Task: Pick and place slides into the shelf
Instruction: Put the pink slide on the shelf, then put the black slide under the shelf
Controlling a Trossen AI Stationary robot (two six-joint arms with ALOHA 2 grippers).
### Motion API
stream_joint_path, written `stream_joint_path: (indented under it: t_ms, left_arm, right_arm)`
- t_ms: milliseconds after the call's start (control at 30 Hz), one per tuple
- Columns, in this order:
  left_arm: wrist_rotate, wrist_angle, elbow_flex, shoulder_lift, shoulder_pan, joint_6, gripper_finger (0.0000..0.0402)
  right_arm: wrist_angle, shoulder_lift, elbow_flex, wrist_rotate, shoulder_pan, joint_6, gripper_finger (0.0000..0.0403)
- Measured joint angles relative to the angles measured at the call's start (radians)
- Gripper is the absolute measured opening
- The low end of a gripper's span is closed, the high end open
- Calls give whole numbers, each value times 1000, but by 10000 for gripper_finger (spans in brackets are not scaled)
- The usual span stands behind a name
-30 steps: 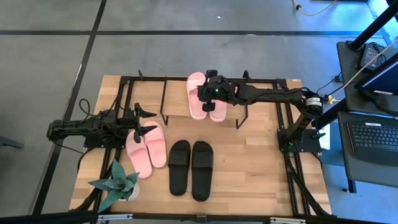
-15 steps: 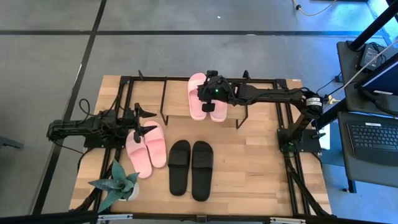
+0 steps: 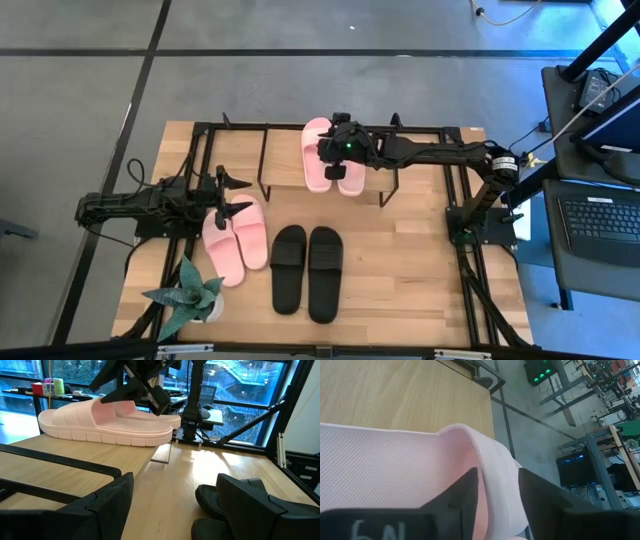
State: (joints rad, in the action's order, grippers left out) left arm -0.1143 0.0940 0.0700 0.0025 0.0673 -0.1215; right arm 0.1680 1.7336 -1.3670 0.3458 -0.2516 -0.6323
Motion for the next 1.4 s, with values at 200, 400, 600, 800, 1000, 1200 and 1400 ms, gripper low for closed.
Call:
stream_joint_path:
  t_ms: [200,400,600,800,1000,1200,1400]
  left_arm:
    - [0,0,0,0,0,0,276]
    - [0,0,0,0,0,0,276]
    - [0,0,0,0,0,0,276]
    - [0,0,0,0,0,0,276]
    - [0,0,0,0,0,0,276]
    - [0,3,0,0,0,0,276]
    - [0,3,0,0,0,0,276]
  right_arm:
    - [0,0,0,0,0,0,160]
    - [0,0,0,0,0,-3,162]
    - [0,0,0,0,0,-4,162]
    - [1,0,0,0,0,-3,162]
    - [1,0,0,1,9,-4,162]
    - [61,0,-41,60,41,-31,162]
    - [241,-2,-182,150,101,98,162]
